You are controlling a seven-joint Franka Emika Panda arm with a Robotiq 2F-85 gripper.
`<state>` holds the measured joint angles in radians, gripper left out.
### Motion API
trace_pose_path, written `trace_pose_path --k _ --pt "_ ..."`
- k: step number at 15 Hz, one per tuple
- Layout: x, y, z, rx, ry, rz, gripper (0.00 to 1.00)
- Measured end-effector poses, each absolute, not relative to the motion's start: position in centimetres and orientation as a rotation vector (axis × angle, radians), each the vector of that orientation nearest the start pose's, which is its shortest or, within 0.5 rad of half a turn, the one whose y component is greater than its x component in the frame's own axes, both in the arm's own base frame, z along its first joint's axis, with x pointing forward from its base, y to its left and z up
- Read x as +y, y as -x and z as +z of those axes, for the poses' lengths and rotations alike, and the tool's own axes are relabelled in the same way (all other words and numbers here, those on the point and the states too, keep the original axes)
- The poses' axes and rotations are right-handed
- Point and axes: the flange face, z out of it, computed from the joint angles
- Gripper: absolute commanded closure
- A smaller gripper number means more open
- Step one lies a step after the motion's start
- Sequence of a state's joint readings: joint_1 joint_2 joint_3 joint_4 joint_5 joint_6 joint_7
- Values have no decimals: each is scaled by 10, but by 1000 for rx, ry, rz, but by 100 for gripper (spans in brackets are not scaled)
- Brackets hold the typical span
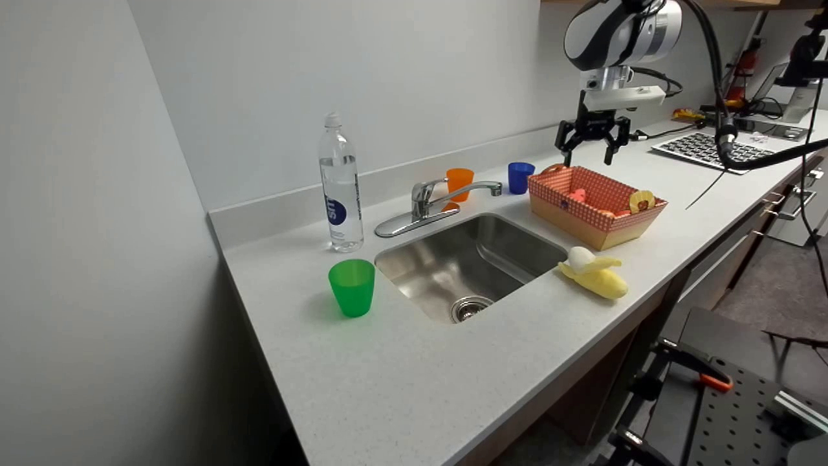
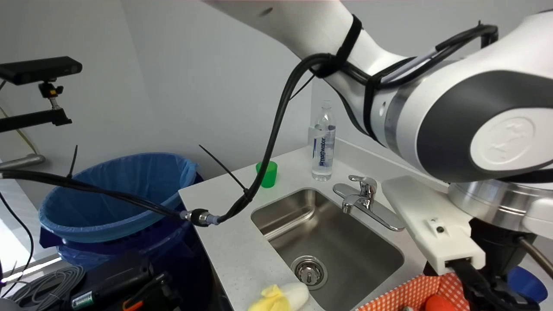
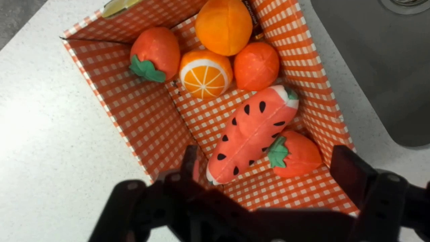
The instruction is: Remove the watermelon plush toy from the basket and place it in front of the sink
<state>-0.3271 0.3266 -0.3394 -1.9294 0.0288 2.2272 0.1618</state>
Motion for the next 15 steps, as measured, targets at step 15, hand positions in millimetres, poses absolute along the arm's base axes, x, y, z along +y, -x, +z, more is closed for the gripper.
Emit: trace_pose_path --k 15 --pt "-383 -514 247 1648 2821 60 0"
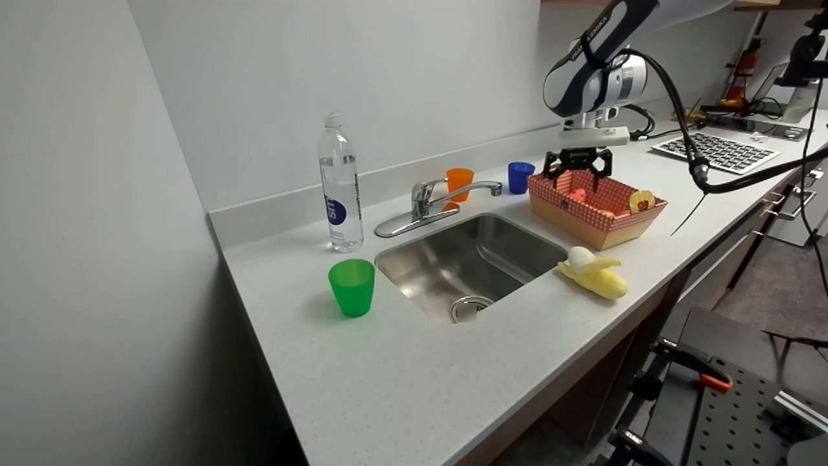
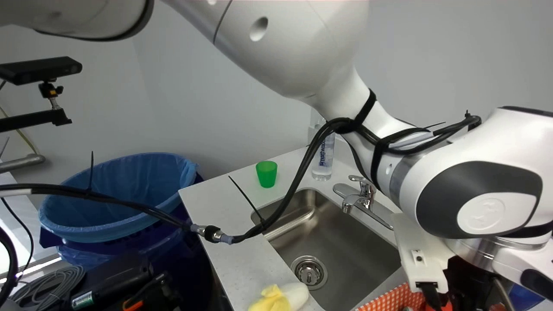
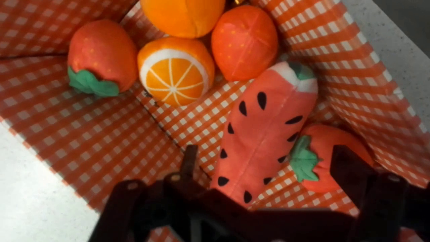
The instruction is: Remove the watermelon plush toy from the basket and place it in front of the sink
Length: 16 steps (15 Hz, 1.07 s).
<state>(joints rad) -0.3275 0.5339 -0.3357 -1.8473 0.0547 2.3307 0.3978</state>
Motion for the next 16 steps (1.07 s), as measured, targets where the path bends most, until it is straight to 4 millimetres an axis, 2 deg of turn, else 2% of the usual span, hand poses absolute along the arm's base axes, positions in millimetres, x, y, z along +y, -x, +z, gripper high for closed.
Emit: trace_pose_path --k 2,3,4,6,10,13,15,16 --pt "-383 -513 239 1683 2797 75 0" --pt "-383 -513 235 1694 2790 83 5" --pt "-382 -512 231 1701 2787 93 26" --pt "-382 -511 224 1711 2783 110 31" --pt "-382 -511 221 1712 2783 120 61" --pt "-381 -514 227 1690 2793 100 85" --pt "-379 -518 241 1635 2815 65 99" --pt "-377 -521 251 1592 2831 39 99"
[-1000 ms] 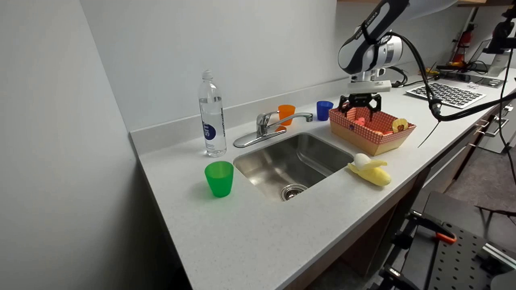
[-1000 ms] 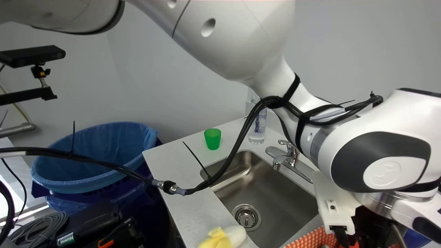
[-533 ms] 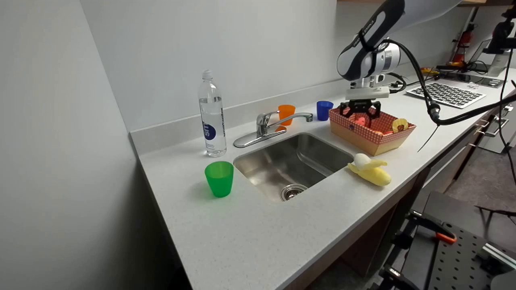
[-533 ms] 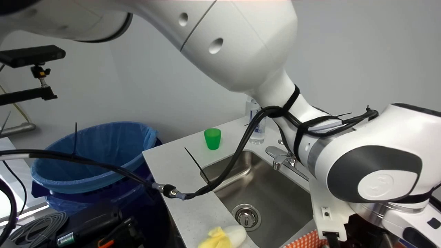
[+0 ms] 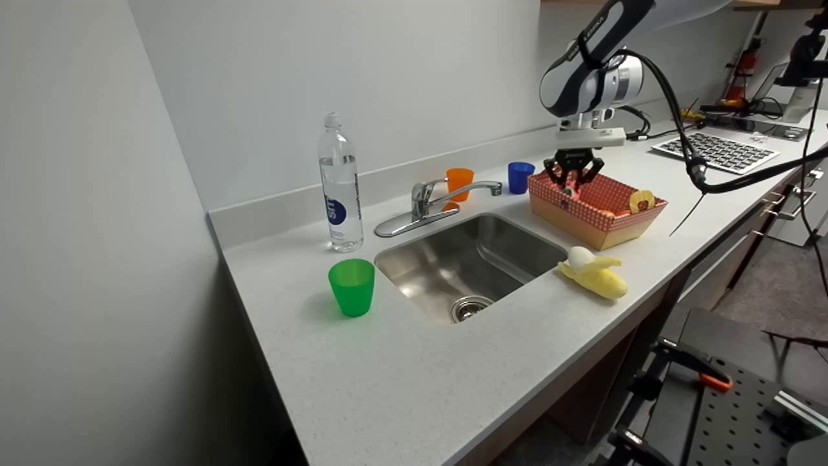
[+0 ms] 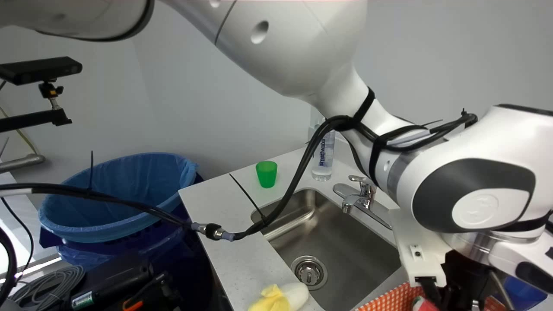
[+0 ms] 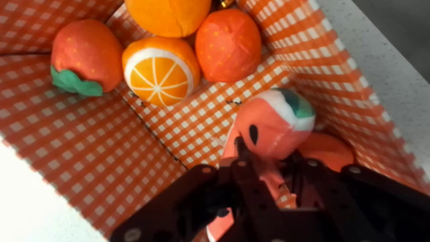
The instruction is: Remove the watermelon plush toy from the basket and place it in front of the sink
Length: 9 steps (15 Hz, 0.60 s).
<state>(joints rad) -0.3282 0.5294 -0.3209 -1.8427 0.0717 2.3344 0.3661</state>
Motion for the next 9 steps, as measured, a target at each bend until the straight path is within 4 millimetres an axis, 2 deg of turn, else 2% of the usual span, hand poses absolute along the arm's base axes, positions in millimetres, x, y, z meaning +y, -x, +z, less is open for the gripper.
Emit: trace_pose_path --k 4,9 --pt "-363 -531 302 1348 2874 -80 99" --pt "-326 -531 364 956 2915 -96 98"
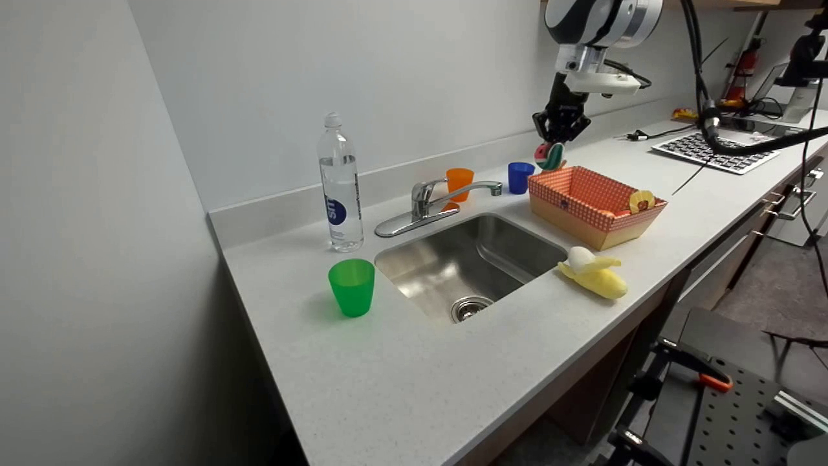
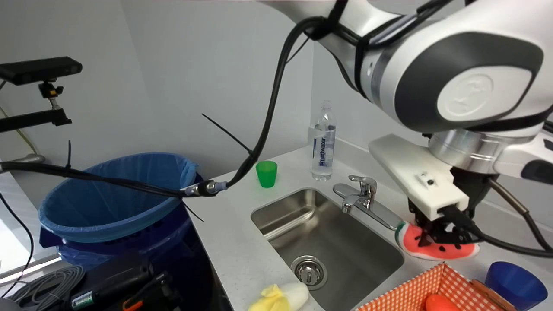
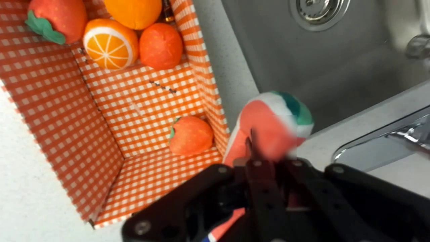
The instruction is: Remove the watermelon plush toy from the basket and place it in front of the sink
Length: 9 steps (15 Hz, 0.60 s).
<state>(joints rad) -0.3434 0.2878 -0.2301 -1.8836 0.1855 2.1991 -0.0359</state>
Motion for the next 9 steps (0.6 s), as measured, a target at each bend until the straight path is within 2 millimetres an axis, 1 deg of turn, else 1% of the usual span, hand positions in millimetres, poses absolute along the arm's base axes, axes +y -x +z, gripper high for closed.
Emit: trace_pose_path --k 2,4,6,9 --pt "-306 -530 378 810 2932 -83 98" --pt "-280 -529 383 673 2948 -67 98" --pt "-250 -527 382 549 2960 -48 98" --pt "-204 -519 374 389 2967 -8 98"
